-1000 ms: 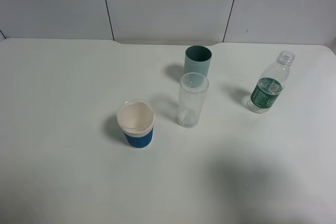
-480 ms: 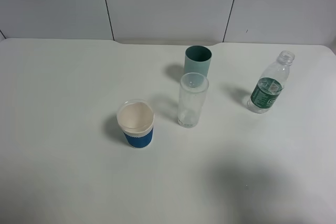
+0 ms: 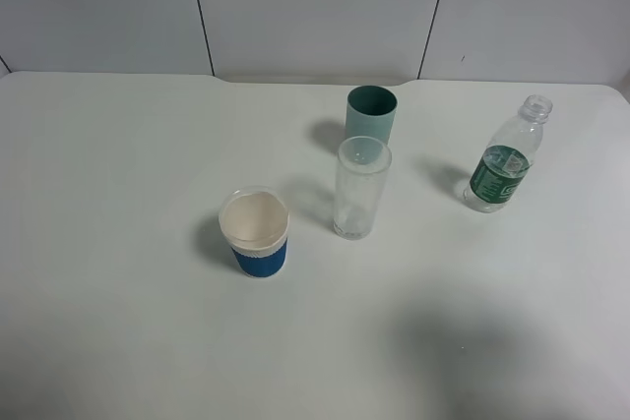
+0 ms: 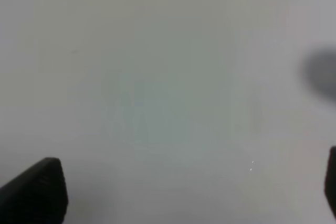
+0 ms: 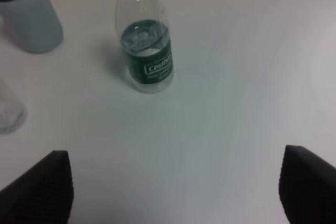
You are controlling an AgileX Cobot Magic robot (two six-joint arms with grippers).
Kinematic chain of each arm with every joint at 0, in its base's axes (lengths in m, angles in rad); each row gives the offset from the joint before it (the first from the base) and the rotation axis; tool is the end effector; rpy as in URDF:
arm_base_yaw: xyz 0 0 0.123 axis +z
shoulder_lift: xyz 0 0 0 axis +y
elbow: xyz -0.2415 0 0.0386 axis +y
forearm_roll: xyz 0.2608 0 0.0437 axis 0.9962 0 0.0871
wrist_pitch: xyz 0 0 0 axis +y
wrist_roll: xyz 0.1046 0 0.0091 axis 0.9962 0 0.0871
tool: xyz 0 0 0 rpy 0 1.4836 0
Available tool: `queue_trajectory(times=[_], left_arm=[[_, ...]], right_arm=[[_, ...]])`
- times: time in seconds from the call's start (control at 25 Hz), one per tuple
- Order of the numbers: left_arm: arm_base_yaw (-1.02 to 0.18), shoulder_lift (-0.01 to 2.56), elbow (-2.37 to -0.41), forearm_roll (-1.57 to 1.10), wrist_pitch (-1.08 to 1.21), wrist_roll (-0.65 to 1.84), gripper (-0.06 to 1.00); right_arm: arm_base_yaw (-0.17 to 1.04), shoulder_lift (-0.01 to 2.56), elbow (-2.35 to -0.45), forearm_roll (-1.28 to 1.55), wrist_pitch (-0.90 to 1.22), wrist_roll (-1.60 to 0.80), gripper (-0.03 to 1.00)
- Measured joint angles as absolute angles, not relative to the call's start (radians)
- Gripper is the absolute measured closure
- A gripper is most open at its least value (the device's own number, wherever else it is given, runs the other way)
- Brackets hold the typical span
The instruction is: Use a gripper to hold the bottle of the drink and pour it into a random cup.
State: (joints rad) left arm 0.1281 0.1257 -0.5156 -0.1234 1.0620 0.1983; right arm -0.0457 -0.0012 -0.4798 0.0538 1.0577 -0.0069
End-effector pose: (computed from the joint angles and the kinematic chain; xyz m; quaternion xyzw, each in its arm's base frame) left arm 0.0779 -0.0014 0.2737 0.0299 0.8788 0.0159 0.4761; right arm 0.0622 0.0021 0.2714 0.0159 0.8569 0.0133 0.5150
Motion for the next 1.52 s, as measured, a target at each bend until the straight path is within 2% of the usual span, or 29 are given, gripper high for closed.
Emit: queue_trajectory(times=[1.52], left_arm=[[0.128,0.126,-0.516,-0.123,1.062,0.198,-0.05]], right_arm=[[-0.046,-0.002,-0.480,0.053,1.055,0.000,0.19]])
